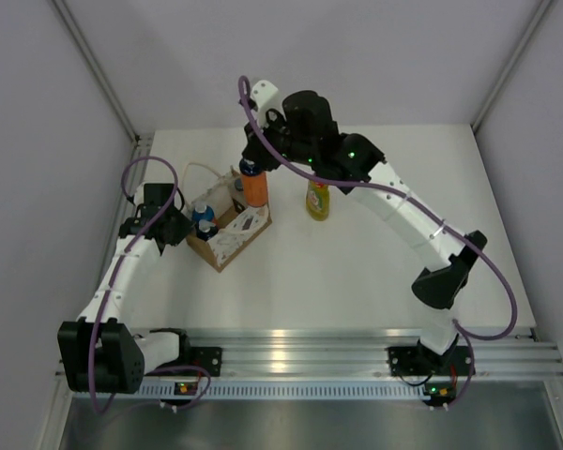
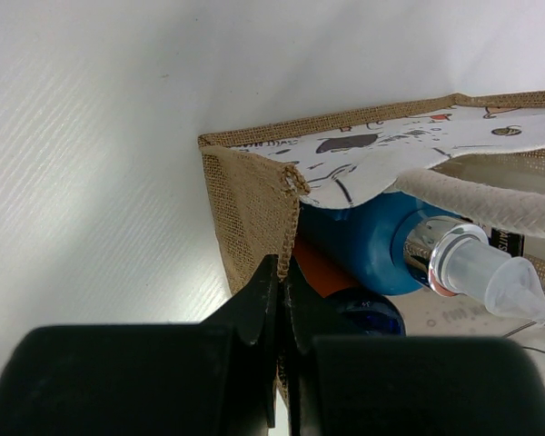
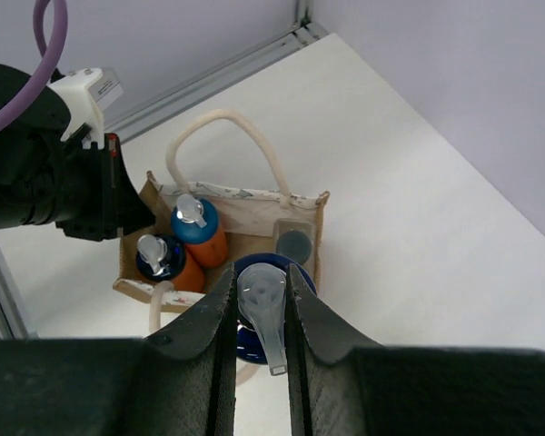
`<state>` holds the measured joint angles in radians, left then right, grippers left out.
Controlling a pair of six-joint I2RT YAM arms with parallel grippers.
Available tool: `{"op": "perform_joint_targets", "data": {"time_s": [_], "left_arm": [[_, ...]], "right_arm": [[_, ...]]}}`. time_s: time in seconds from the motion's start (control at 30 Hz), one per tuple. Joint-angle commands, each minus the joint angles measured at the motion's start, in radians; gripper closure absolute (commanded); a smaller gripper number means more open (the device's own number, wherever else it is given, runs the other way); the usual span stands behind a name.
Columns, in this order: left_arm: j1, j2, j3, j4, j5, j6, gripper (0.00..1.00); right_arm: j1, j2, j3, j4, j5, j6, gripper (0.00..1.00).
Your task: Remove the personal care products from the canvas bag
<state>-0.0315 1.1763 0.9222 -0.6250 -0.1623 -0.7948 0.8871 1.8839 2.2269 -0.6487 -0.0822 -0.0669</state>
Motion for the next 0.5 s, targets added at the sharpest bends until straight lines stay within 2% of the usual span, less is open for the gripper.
{"op": "perform_joint_targets", "data": {"time_s": [0.0,0.47], "left_arm": [[0.005,0.010,0.010,-0.035,-0.005,-0.006,1.00],[0.005,-0.014,-0.005,-0.035,0.000,-0.015,1.00]], "right_arm": [[-0.042,-0.115,0.065,0.057,0.036,0.010,1.00],[-0.175,-0.212,-0.141,0.066,0.033,0.036,1.00]]}}
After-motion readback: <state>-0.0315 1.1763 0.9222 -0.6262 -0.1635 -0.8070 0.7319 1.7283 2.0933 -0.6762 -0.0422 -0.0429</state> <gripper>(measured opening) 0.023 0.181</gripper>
